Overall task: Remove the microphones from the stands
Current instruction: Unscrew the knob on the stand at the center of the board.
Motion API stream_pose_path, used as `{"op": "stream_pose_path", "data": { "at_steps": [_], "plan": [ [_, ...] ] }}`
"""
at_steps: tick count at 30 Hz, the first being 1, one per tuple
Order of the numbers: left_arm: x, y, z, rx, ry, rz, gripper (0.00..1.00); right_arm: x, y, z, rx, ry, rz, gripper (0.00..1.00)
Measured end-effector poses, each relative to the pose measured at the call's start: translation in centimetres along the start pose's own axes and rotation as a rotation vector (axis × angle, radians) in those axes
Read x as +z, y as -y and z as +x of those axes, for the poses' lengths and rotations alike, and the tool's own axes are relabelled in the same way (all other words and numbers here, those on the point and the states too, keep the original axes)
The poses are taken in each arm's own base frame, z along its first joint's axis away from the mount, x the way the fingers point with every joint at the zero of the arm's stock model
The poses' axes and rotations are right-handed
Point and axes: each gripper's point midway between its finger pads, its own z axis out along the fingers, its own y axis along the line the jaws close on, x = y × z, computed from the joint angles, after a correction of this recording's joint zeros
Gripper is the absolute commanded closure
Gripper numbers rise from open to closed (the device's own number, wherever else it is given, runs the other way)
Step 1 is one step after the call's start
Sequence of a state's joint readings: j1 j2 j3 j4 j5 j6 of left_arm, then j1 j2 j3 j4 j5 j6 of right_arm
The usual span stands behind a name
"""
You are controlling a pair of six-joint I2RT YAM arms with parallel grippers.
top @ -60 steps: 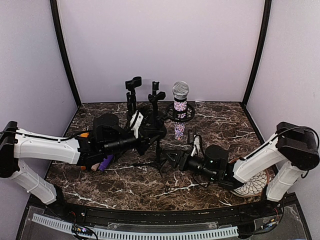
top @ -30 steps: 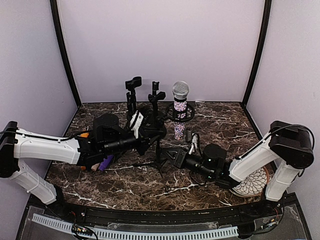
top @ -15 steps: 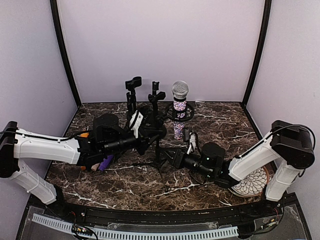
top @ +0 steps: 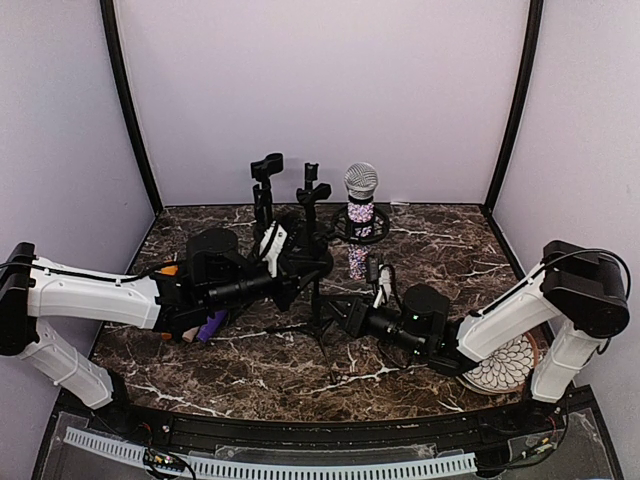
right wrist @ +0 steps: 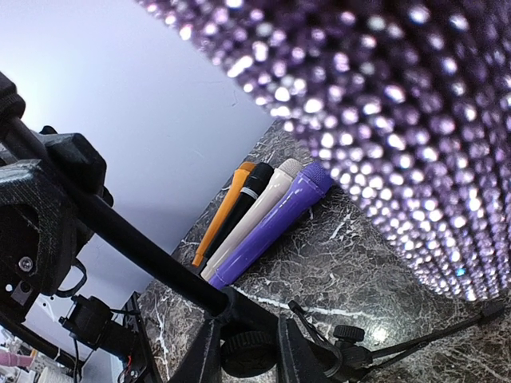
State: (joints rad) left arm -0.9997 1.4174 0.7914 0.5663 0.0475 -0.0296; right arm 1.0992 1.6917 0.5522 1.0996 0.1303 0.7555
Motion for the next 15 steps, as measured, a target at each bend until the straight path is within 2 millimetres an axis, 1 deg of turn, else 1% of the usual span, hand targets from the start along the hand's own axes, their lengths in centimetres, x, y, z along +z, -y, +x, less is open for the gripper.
{"op": "stream_pose_path", "data": {
  "at_steps": [4,7,11,15],
  "plan": [
    [0.0,-0.01,0.0,0.0,0.0,-0.001,1.0,-0.02,0.0,-0.03,-0.006,0.002,0.0,0.95],
    [0.0,-0.01,0.0,0.0,0.0,0.0,1.0,-0.06,0.02,-0.05,-0.015,0.003,0.0,0.98],
    [0.0,0.04,0.0,0.0,0.0,0.002,1.0,-0.16,-0.04,-0.14,-0.046,0.004,0.008,1.0],
    [0.02,0.22,0.03,0.0,-0.001,0.008,1.0,-0.46,-0.26,0.03,-0.125,-0.001,0.042,1.0]
  ]
}}
